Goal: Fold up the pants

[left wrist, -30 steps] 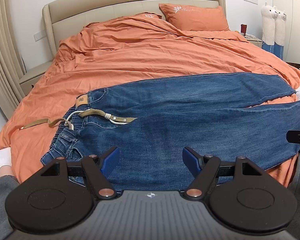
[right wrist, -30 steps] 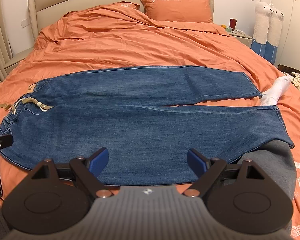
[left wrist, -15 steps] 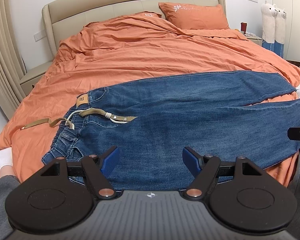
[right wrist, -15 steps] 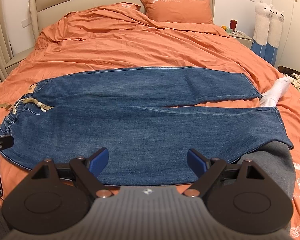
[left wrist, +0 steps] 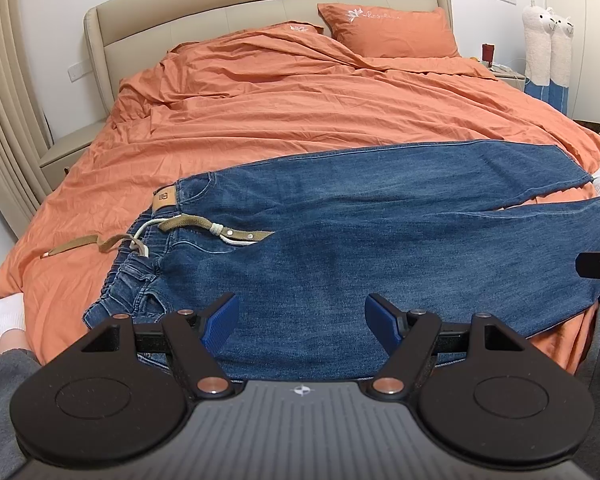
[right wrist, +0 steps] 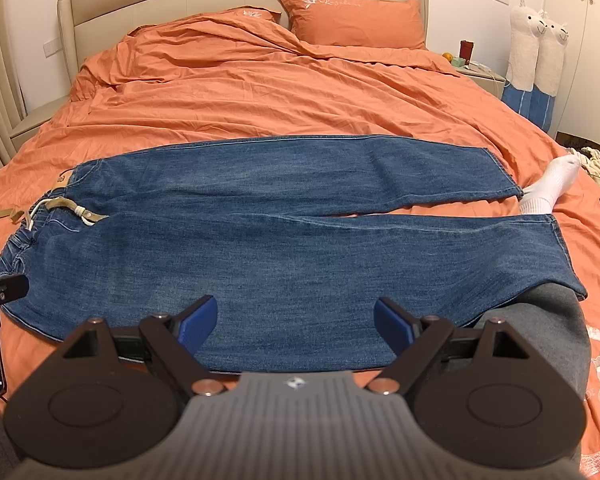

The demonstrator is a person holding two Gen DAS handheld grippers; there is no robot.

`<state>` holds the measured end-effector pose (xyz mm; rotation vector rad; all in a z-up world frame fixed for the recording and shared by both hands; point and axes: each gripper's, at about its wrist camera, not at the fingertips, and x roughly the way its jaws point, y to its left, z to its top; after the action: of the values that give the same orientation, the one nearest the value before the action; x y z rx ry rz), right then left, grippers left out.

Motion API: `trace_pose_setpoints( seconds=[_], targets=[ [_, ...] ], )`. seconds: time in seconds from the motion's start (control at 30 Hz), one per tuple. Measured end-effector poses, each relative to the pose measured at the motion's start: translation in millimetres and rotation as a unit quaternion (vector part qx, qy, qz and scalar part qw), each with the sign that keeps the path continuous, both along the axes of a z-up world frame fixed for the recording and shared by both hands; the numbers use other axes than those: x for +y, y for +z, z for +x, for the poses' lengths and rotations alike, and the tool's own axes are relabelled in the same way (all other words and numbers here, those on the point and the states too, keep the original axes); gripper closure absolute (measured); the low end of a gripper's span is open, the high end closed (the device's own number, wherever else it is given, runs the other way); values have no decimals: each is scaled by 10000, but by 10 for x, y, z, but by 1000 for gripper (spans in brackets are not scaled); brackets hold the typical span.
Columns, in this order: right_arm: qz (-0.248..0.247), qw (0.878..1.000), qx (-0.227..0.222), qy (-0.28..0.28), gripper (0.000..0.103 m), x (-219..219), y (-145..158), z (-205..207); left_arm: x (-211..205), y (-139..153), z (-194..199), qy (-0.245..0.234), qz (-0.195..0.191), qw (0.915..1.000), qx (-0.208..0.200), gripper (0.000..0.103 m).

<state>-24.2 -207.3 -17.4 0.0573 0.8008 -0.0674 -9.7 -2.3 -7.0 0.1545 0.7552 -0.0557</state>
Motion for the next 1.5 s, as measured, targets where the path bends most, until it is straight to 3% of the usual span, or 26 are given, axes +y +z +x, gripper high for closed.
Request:
trace_pose_setpoints(
  seconds=[1.5],
  targets=[
    [8, 10000, 81, 54, 21, 3, -31, 15, -115, -54, 13, -170, 19, 9997, 160, 19]
  ],
)
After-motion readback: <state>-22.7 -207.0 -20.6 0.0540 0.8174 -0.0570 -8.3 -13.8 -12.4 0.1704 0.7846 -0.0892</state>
